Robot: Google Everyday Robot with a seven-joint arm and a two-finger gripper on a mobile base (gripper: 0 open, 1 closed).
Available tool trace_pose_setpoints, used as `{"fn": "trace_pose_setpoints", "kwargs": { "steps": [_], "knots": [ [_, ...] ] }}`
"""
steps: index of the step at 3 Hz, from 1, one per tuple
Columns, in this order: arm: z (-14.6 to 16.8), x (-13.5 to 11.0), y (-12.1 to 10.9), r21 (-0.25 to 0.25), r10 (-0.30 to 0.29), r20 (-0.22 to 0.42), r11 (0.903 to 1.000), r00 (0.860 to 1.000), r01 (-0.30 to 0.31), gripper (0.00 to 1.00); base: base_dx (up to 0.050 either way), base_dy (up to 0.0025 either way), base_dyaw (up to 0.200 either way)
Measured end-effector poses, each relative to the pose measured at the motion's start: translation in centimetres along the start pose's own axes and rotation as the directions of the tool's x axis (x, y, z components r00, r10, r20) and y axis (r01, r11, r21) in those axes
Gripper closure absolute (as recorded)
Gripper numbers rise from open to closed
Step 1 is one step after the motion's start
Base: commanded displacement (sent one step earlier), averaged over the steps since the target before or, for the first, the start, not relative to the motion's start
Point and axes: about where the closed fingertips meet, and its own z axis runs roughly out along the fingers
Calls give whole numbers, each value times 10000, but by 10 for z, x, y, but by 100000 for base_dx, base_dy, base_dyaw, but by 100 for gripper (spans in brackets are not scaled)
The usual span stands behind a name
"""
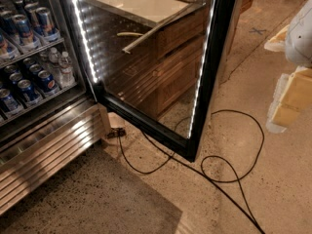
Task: Close right fridge door
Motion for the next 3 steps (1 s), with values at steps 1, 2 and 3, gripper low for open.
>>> {"fn": "trace_pose_setpoints", "kwargs": {
  "steps": [1,2,3],
  "knots": [
    [0,0,0,0,0,0,10000,10000,0,0,2189,-198,-17989],
    [0,0,0,0,0,0,10000,10000,0,0,4047,235,11888],
    [0,0,0,0,0,0,10000,10000,0,0,4545,-191,-8398]
  ]
}}
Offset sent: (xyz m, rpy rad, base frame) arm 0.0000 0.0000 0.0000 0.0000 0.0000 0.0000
